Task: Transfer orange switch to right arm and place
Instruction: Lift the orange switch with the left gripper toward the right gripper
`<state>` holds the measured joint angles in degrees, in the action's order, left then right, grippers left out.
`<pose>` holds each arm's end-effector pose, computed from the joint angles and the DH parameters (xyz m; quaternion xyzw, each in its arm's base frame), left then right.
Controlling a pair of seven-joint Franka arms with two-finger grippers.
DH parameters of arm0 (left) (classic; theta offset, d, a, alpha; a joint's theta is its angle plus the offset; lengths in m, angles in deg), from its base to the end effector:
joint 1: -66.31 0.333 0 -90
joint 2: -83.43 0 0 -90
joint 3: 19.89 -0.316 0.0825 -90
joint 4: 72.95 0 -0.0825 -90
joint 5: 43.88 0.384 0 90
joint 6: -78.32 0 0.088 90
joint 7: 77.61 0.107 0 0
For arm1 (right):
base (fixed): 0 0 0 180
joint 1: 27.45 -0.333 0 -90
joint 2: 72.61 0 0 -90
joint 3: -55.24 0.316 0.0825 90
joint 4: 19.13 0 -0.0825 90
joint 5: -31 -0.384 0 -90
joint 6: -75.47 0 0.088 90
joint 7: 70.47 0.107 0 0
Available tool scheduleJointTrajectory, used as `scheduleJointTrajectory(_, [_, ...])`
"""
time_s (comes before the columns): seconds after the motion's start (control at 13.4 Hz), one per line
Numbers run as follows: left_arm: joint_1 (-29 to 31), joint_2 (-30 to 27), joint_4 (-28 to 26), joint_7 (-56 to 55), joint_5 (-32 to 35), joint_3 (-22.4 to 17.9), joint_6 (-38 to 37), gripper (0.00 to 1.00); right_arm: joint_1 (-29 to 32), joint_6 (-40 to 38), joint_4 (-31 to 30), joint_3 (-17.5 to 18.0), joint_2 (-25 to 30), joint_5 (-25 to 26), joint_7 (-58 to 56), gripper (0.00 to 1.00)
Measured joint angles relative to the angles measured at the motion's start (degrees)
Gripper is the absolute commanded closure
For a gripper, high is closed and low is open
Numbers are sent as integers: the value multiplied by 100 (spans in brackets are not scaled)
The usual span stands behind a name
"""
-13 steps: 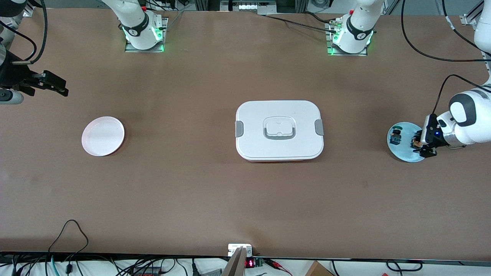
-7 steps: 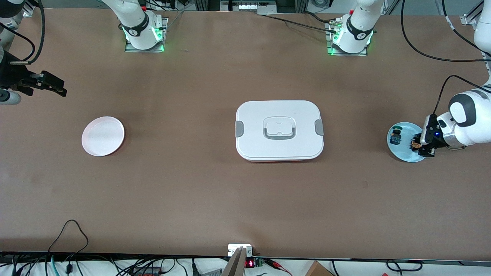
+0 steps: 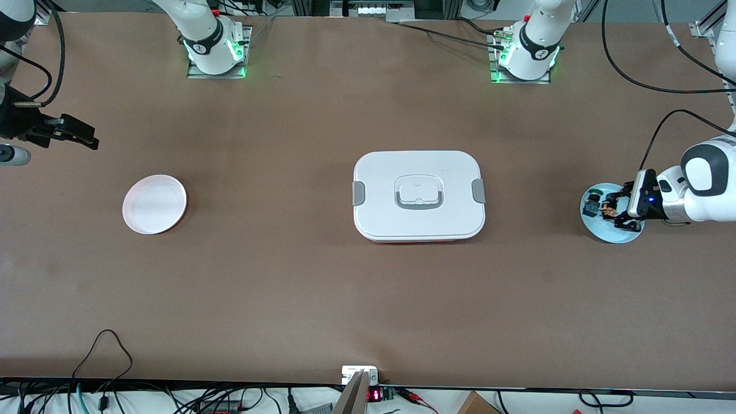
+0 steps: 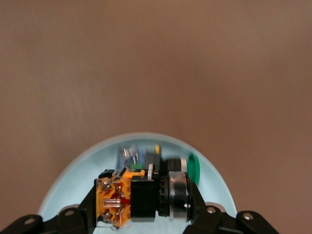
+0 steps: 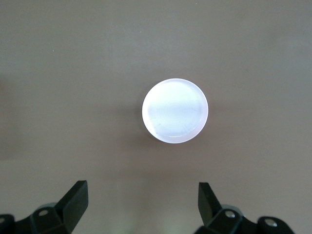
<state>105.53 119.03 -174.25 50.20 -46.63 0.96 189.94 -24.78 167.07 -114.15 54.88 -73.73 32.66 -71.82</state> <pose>0.5787 0.2015 0.2064 0.5796 -0.7796 0.0647 0.2283 0.5576 -0.0325 0.5747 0.9990 -0.0137 -0.0401 0.0130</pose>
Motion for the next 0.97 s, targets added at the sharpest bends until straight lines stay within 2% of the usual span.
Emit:
scheduleJointTrajectory(0.15, [-21,-7,301,-1,-699,287,-677,100,8,0,24,-15,2,0,0,0])
scheduleJointTrajectory(0.37, [-234,-7,381,-337,-1883,685,-1084,100,12,-7,64,-42,10,-118,0,0])
scheduleJointTrajectory(0.52, [-377,-8,465,-966,-2524,1072,-1212,100,18,-61,82,-94,56,-671,0,0])
scheduleJointTrajectory(0.82, [-519,-19,920,-2670,-3591,2117,-1275,100,25,-702,108,-246,191,-2232,-96,0])
scheduleJointTrajectory(0.97, [-958,-46,1192,-3409,-4546,2430,-1136,100,22,-778,105,-251,177,-2689,-100,0])
